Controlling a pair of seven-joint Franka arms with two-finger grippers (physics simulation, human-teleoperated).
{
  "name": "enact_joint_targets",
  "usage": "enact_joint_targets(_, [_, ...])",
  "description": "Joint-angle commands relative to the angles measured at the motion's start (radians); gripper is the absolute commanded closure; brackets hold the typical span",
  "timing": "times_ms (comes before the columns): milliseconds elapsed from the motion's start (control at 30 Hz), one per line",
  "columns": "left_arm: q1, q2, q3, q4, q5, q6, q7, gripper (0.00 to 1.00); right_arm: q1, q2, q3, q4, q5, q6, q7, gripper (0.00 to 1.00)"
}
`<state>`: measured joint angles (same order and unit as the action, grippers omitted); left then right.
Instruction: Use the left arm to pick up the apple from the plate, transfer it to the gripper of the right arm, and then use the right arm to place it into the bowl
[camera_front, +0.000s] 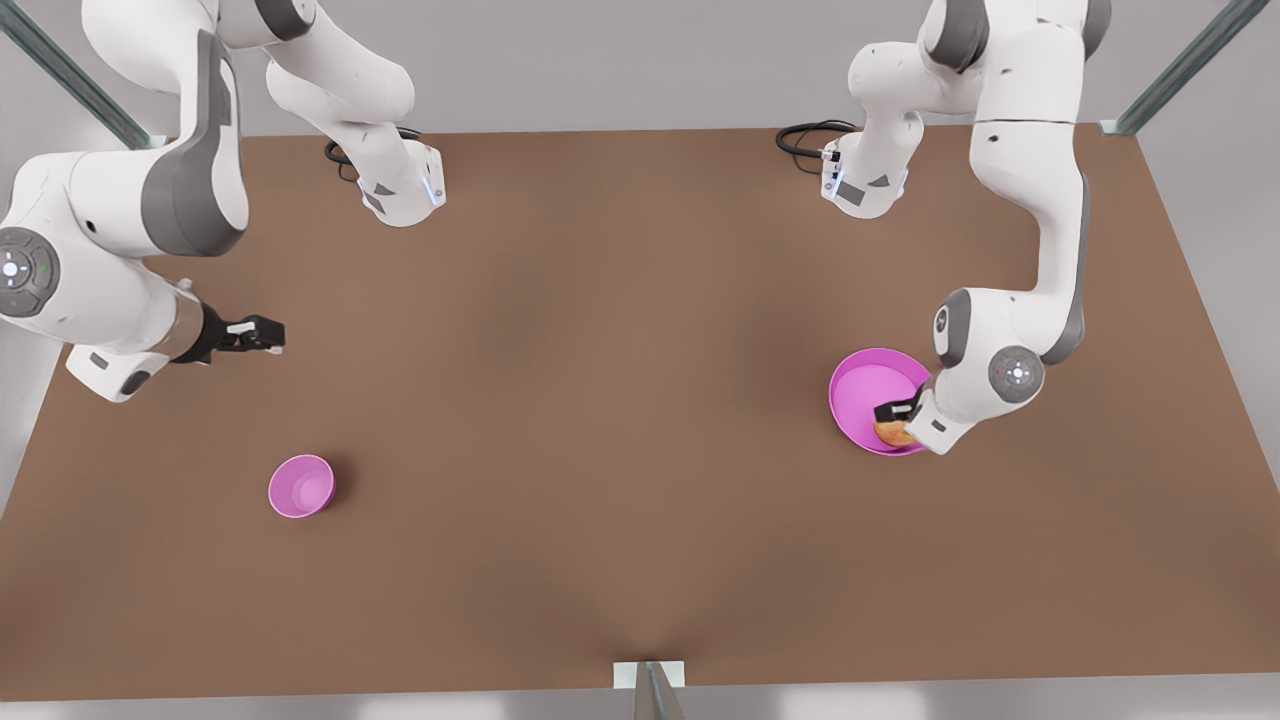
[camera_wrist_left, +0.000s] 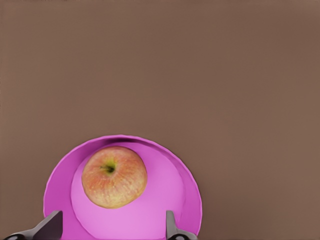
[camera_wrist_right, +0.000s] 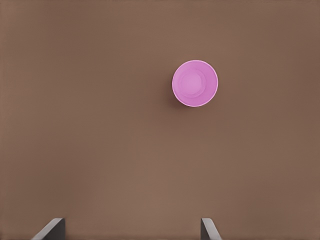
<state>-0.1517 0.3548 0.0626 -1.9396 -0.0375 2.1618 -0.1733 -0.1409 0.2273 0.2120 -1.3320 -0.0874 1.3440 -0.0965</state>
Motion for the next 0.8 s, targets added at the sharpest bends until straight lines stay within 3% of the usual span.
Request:
enact_joint_targets(0, [0.003,-0.002,-0.001,-0.03,0.002,0.242,-0.078,0.0,-0.003,0.004,0.0,0.005,0.006,0.004,-0.032,0.0])
enact_joint_targets(333, [0.018,0.001,0.0,-0.176,0.002,0.444,-0.078,0.0,0.001,0.02,0.001,0.007,0.001,-0.002,-0.034,0.0])
enact_joint_targets(667, [0.012,0.01,-0.001,-0.216,0.002,0.449,-0.078,0.0,0.0,0.035,0.001,0.008,0.006,0.01,-0.032,0.0])
enact_joint_targets(767, [0.014,0.027,-0.001,-0.243,0.002,0.527,-0.078,0.0,-0.003,0.037,0.001,0.008,0.006,0.012,-0.034,0.0])
